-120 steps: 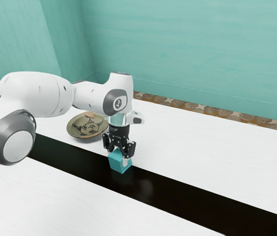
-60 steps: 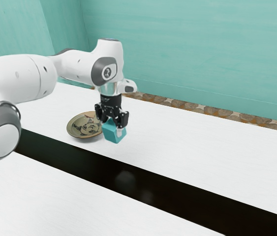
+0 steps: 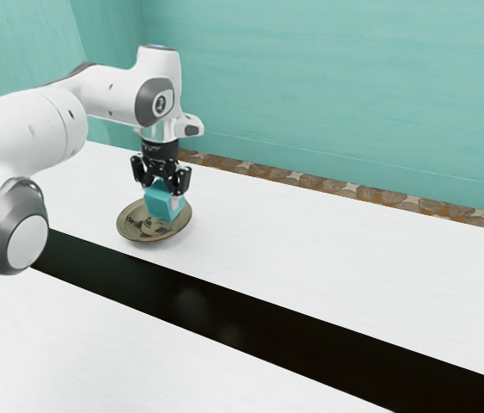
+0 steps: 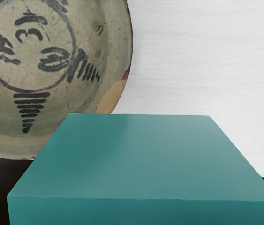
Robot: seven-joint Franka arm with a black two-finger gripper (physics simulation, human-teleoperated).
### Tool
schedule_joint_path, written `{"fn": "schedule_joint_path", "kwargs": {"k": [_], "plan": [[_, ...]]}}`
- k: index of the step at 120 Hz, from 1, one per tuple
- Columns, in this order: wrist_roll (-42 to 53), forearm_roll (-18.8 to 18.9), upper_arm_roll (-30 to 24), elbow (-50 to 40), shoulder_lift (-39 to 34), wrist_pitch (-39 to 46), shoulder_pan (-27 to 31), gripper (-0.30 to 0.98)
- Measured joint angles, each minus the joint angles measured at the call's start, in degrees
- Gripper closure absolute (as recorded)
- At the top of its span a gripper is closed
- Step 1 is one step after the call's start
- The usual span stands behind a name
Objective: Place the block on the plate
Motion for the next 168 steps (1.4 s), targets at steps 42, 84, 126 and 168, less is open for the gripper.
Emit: {"fn": "schedule_joint_path", "kwargs": {"k": [42, 84, 126, 168], "plan": [[0.0, -1.3, -0.7, 6.4, 6.9, 0.5, 6.8, 0.35], [-0.2, -2.3, -1.0, 8.4, 10.3, 6.7, 10.3, 0.34], [-0.5, -2.6, -2.7, 10.7, 13.6, 9.4, 12.6, 0.35], [-0.3, -2.5, -2.9, 10.8, 13.5, 11.6, 12.7, 0.13]]}}
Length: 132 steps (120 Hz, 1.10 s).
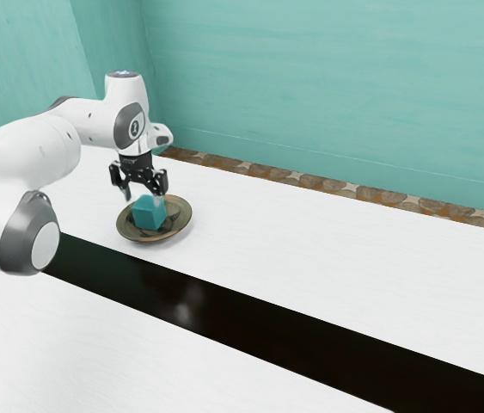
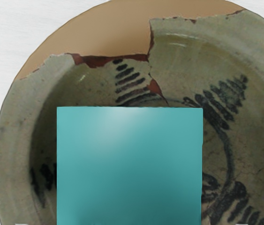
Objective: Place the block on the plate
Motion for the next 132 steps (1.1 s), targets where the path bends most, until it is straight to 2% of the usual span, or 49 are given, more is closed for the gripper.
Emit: {"fn": "schedule_joint_path", "kwargs": {"k": [16, 32, 72, 110, 132], "plan": [[0.1, 0.1, 0.2, 0.0, -0.7, 0.2, 0.0, 0.07], [0.2, 0.4, 0.5, -0.7, -4.5, 0.0, 0.0, 0.04], [-0.3, 1.3, 0.1, -17.1, -24.9, -0.3, -5.1, 0.01], [-5.7, 4.3, -7.2, -28.6, -46.3, -11.7, -6.0, 0.00], [-9.2, 4.6, -12.9, -30.7, -53.1, -19.3, -4.7, 0.00]]}}
